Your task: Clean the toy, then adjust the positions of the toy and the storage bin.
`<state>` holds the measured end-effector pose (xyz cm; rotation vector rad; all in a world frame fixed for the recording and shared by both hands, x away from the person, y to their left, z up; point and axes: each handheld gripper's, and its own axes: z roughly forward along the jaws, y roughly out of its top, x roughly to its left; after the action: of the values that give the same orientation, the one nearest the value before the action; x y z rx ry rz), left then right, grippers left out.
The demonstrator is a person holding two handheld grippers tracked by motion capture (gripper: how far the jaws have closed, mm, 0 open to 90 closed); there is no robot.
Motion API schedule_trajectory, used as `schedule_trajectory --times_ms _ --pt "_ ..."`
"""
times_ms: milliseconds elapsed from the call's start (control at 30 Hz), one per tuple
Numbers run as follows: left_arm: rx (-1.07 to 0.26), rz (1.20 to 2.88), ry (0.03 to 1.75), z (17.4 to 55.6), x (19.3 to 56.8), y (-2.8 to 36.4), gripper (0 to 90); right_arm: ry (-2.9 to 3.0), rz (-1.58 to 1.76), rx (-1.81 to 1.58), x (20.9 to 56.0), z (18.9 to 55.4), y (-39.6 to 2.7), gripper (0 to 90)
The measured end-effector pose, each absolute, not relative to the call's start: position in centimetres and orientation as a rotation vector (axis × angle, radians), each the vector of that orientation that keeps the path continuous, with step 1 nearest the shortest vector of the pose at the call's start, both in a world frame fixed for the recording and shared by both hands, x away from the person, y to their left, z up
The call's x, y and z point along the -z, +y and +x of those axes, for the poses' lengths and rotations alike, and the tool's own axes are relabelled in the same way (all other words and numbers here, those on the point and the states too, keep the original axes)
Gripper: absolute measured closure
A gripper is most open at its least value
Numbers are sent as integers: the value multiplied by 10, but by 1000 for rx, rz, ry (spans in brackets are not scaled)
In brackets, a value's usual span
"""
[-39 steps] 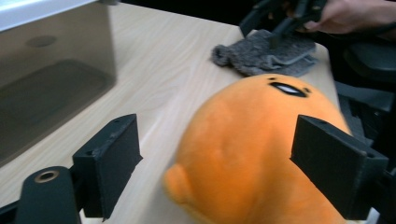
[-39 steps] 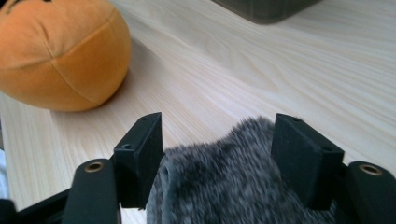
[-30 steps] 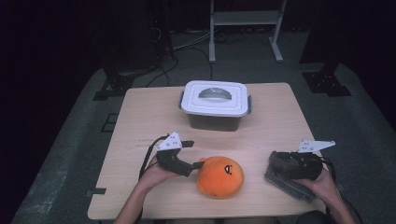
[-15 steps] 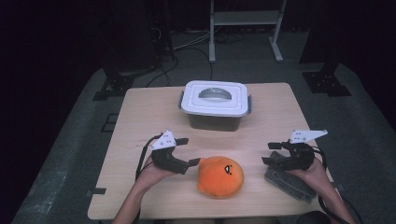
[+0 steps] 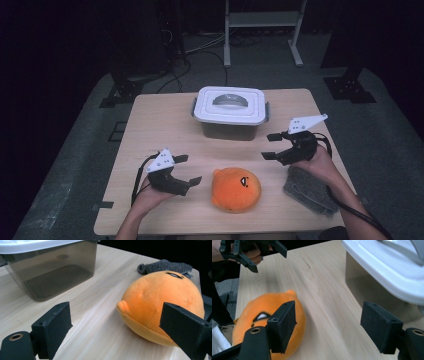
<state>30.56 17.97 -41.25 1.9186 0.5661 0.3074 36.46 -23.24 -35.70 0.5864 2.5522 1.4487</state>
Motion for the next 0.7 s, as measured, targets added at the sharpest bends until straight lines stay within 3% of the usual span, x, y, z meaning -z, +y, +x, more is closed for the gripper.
schedule_trajectory --times_ms 700 --pt "-297 1930 547 307 414 179 93 2576 469 -1454 315 413 -185 270"
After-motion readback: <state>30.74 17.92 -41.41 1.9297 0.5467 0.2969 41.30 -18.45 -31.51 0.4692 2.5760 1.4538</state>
